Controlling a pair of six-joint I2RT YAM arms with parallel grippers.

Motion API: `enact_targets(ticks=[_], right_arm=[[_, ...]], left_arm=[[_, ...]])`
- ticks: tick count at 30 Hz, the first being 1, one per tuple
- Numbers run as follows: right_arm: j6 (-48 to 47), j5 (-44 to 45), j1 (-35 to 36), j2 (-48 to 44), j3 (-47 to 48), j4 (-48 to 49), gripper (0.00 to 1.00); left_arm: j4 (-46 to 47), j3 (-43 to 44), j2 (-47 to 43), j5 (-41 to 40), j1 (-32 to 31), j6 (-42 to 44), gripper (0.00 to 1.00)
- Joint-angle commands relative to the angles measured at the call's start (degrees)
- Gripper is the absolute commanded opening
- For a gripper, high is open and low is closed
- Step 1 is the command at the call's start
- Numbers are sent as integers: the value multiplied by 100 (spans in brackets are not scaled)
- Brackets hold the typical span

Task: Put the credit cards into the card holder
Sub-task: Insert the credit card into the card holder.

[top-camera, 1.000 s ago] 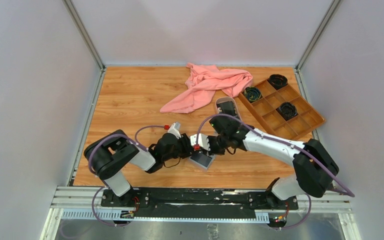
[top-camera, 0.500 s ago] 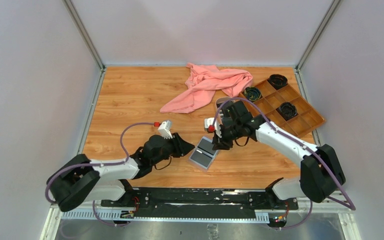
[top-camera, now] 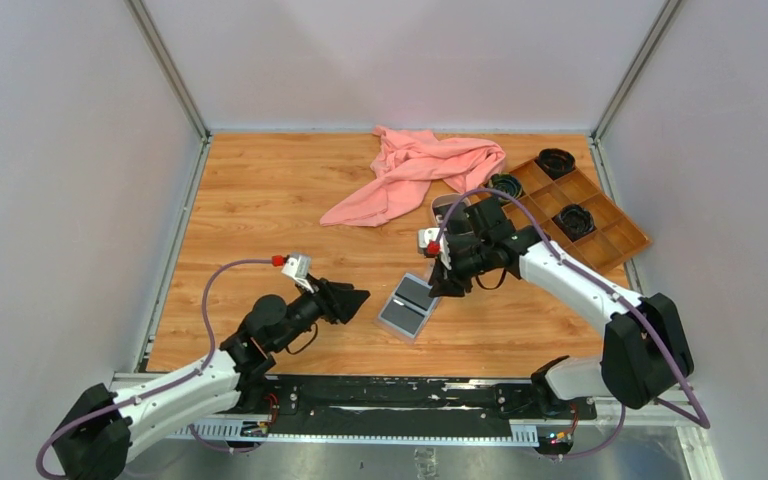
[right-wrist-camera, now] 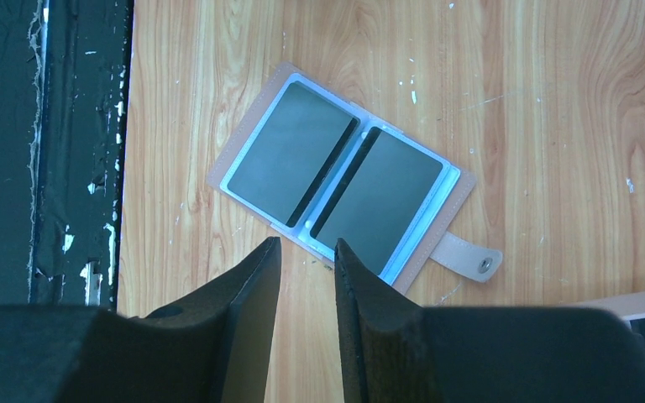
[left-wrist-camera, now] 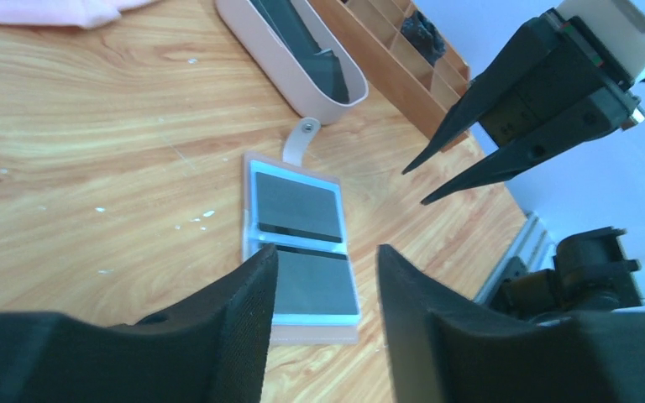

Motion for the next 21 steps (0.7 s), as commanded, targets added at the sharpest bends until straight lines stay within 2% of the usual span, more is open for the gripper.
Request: enact_targets(ticks=[1,2,5,6,7,16,21], right_arm=[[71,-274,-190,-82,148,-216,34],[87,-308,-216,-72,156,-223,34],[126,-407,-283,-29,190,-278,34],[134,-429,-301,-19,212,-298,34],[160,-453,-308,-10,228,-316,34],[278,-178,-335,-262,503,-512,34],[163,513,-342,-712,737,-552,36]], left_arm=[[-185,-338,-487,-285,60,-2,73],[-184,-364,-569,-298,66,-39,78],[-184,-606,-733,-323,84,-99,87],[-189,-625,-756,-310,96,-111,95],[-199,-625,-764,-285,106,-123,99],[-399,-245,-605,70,136,81,100],[-593,-95,-564,250,200,162,100]])
